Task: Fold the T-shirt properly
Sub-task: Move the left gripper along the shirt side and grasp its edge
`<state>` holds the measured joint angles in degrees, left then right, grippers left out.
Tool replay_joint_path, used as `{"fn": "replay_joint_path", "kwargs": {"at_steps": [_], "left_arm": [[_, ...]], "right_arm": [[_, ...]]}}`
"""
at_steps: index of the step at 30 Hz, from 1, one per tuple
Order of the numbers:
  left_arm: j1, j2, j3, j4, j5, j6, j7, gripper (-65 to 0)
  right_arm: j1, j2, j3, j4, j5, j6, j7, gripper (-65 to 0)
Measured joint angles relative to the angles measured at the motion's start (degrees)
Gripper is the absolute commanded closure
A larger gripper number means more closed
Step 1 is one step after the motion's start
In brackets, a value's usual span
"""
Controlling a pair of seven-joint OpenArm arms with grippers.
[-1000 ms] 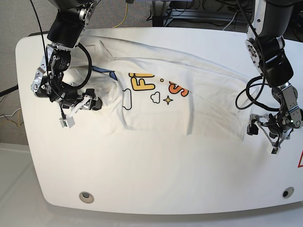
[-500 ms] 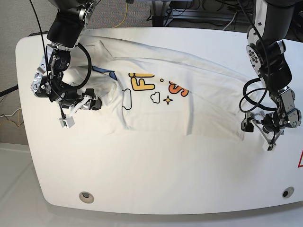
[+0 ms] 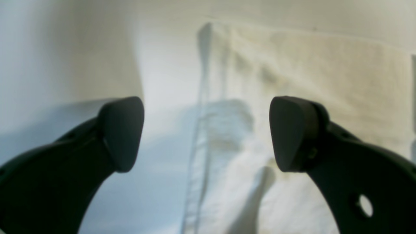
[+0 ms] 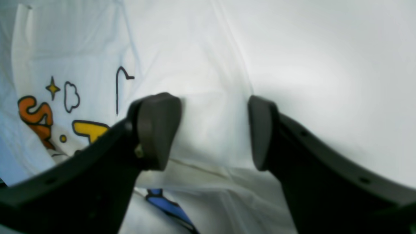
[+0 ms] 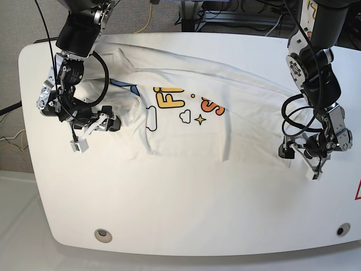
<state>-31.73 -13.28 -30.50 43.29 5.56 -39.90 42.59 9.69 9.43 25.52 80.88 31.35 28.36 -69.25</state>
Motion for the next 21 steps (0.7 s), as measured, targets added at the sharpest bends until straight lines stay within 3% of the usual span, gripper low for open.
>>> {"fn": "replay_joint_path", "kwargs": {"at_steps": [21], "left_arm": [[0.9, 1.2, -0.2, -3.2, -5.5, -0.1, -4.5, -57.7]], "right_arm": [[-0.2, 0.9, 0.0, 0.0, 0.0, 0.0, 0.0, -35.4]]}}
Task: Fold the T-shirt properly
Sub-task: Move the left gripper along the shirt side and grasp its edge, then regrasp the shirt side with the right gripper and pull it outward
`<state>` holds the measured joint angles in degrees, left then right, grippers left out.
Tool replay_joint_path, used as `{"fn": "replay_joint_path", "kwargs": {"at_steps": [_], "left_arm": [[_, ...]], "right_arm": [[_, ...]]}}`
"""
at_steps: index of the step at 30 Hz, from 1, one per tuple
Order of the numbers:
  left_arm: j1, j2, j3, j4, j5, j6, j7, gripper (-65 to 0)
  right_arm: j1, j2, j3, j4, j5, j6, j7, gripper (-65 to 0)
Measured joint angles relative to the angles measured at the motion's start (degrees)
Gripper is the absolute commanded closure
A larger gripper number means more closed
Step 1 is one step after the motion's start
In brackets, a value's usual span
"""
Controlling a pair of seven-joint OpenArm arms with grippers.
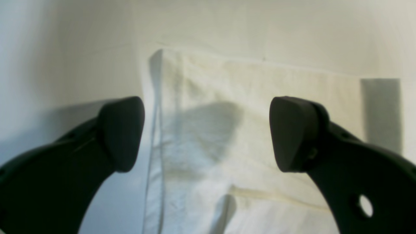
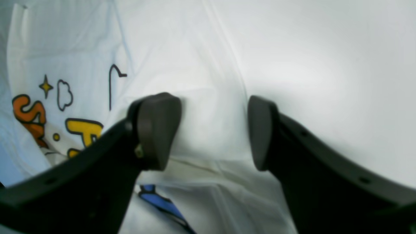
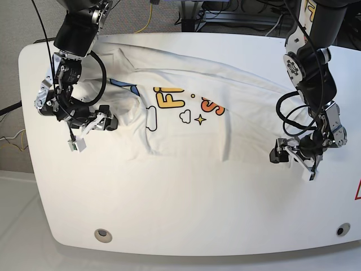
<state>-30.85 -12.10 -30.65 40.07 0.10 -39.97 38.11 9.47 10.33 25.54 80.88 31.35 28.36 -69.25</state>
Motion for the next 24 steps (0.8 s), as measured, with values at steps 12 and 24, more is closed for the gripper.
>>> {"fn": "replay_joint_path", "kwargs": {"at_steps": [12, 24], "left_arm": [[0.5, 2.0, 0.1, 0.5, -0.7, 0.0, -0.7, -57.7], [1.5, 3.0, 0.0, 0.6, -1.7, -0.4, -2.0, -56.6]], "right_arm": [[-0.1, 0.1, 0.0, 0.0, 0.0, 0.0, 0.0, -35.3], [0.0, 0.0, 0.0, 0.0, 0.0, 0.0, 0.0, -35.3]]}}
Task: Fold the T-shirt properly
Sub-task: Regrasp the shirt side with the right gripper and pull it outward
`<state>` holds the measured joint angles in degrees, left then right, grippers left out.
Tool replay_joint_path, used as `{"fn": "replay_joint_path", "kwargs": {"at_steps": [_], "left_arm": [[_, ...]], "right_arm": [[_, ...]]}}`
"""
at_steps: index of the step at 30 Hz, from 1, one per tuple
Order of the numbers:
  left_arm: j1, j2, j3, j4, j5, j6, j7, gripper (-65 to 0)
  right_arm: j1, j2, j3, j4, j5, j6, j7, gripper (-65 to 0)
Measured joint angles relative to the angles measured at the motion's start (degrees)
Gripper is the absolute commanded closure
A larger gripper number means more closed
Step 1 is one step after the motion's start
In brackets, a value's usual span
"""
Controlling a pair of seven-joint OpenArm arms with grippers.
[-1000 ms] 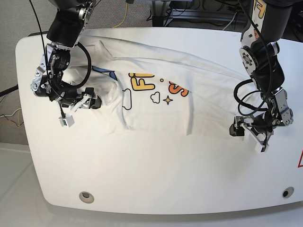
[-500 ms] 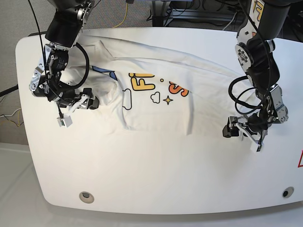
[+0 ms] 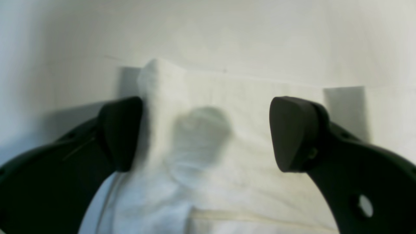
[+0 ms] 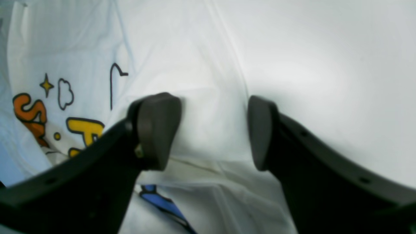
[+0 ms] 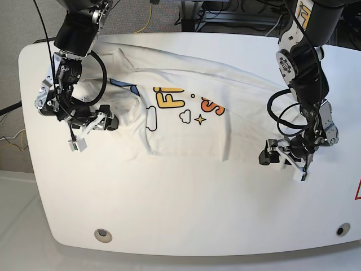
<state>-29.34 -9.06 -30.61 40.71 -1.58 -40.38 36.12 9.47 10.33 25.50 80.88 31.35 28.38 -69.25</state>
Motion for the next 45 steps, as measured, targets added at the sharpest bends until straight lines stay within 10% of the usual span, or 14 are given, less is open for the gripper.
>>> {"fn": "replay_joint_path", "kwargs": {"at_steps": [13, 26, 36, 45], "left_arm": [[1.0, 0.1, 0.0, 0.0, -0.8, -0.2, 0.5, -6.2], [1.1, 0.1, 0.0, -0.1, -0.7, -0.2, 0.7, -6.7], [1.1, 0.1, 0.0, -0.1, -0.7, -0.2, 0.9, -6.7], [1.1, 0.1, 0.0, -0.1, -0.7, -0.2, 0.9, -6.7]], "right_arm": [[0.0, 0.0, 0.0, 0.0, 0.0, 0.0, 0.0, -35.4], [0.0, 1.3, 0.0, 0.0, 0.0, 0.0, 0.0, -36.8], [0.0, 1.6, 5.8, 0.0, 0.2, 0.2, -3.2, -64.0], [0.0, 0.9, 10.2, 4.1, 0.2, 4.6, -8.1, -59.0]]}}
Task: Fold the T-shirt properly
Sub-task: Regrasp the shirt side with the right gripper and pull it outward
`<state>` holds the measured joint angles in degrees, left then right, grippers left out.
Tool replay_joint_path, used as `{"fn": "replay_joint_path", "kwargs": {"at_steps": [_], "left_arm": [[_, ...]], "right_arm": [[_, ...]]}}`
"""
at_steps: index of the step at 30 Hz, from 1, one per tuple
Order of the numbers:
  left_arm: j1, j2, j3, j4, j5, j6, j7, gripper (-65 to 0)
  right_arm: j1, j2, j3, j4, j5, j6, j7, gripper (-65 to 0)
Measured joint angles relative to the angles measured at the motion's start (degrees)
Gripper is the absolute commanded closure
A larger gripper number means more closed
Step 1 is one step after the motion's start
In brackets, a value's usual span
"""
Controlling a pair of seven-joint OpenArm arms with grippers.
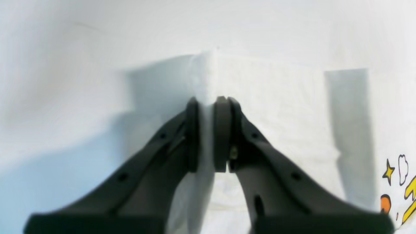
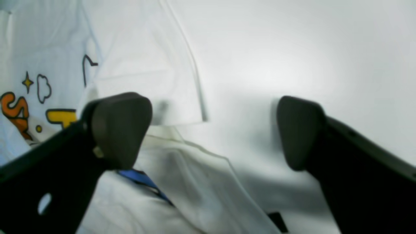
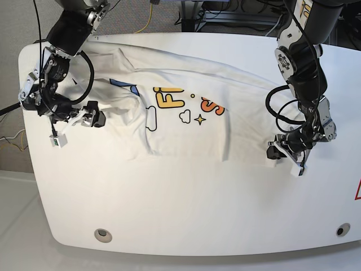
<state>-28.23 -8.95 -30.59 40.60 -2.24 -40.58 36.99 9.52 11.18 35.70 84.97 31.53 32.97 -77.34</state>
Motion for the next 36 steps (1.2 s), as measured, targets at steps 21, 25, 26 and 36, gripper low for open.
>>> {"fn": "replay_joint_path", "kwargs": {"at_steps": [21, 25, 26, 36], "left_arm": [[0.0, -0.1, 3.0, 0.1, -0.2, 0.0, -0.1, -6.9], [0.0, -0.1, 3.0, 0.1, -0.2, 0.0, -0.1, -6.9], [0.0, -0.1, 3.0, 0.1, -0.2, 0.0, -0.1, -6.9], [0.2, -0.1, 3.0, 0.1, -0.2, 0.0, -0.2, -6.9]], "right_arm": [[-2.6, -9.4, 4.5, 5.0, -0.2, 0.1, -3.5, -58.7], [-2.4, -10.3, 4.3, 5.0, -0.2, 0.1, -3.5, -58.7], [-2.3, -10.6, 4.1, 5.1, -0.2, 0.1, -3.5, -58.8], [-2.2, -12.1, 0.9, 5.1, -0.2, 0.1, -3.5, -58.8]]}}
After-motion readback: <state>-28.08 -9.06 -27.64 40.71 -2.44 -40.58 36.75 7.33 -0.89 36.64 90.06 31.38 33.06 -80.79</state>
